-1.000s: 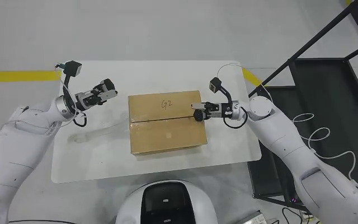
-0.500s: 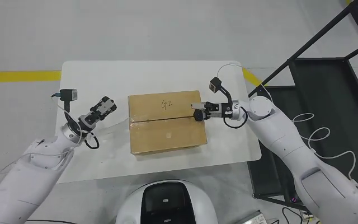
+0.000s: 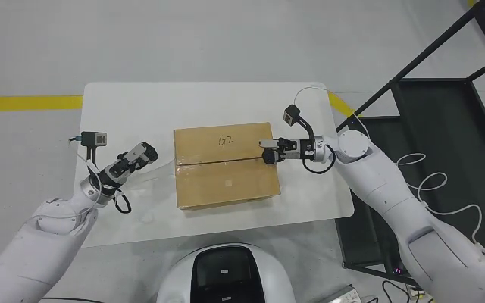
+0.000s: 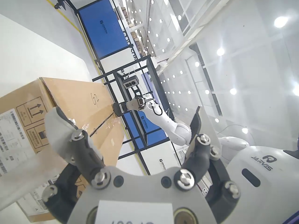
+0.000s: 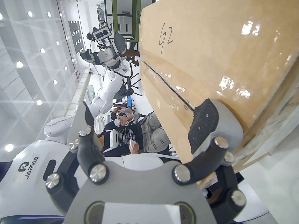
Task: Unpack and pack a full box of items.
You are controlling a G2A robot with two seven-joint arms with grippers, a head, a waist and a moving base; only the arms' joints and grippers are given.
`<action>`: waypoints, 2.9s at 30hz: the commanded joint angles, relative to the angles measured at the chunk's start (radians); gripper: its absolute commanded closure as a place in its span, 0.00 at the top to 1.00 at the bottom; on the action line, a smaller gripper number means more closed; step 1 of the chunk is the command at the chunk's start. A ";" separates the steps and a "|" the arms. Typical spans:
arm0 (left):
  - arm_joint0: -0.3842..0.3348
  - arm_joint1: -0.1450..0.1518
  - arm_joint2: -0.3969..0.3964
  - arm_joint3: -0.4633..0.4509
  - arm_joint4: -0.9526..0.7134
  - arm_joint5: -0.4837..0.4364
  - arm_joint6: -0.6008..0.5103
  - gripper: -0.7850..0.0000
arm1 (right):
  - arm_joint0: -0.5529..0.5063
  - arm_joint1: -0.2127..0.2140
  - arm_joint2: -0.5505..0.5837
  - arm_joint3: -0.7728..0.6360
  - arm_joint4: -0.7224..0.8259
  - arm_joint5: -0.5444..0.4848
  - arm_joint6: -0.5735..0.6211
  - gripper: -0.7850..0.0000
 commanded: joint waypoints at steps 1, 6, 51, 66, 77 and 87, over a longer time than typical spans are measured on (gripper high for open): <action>0.000 0.000 0.000 0.000 0.000 0.000 0.000 1.00 | 0.000 0.000 0.000 0.000 0.000 0.000 0.000 1.00; -0.004 -0.004 -0.009 0.004 0.005 0.034 0.048 1.00 | 0.000 0.000 0.000 0.000 0.000 0.000 0.000 1.00; 0.380 -0.079 -0.002 -0.133 0.101 -0.009 0.515 1.00 | 0.000 0.000 0.000 0.000 0.000 0.000 0.000 1.00; 0.237 -0.173 0.117 0.062 0.079 0.052 0.626 1.00 | 0.000 0.000 0.000 0.000 0.000 0.000 0.000 1.00; 0.229 -0.214 0.122 0.131 0.013 0.011 0.614 1.00 | 0.000 0.000 0.000 0.000 0.000 0.000 0.000 1.00; 0.260 -0.232 0.076 0.146 -0.038 -0.025 0.604 0.95 | 0.000 0.000 0.000 0.000 0.000 0.000 0.000 1.00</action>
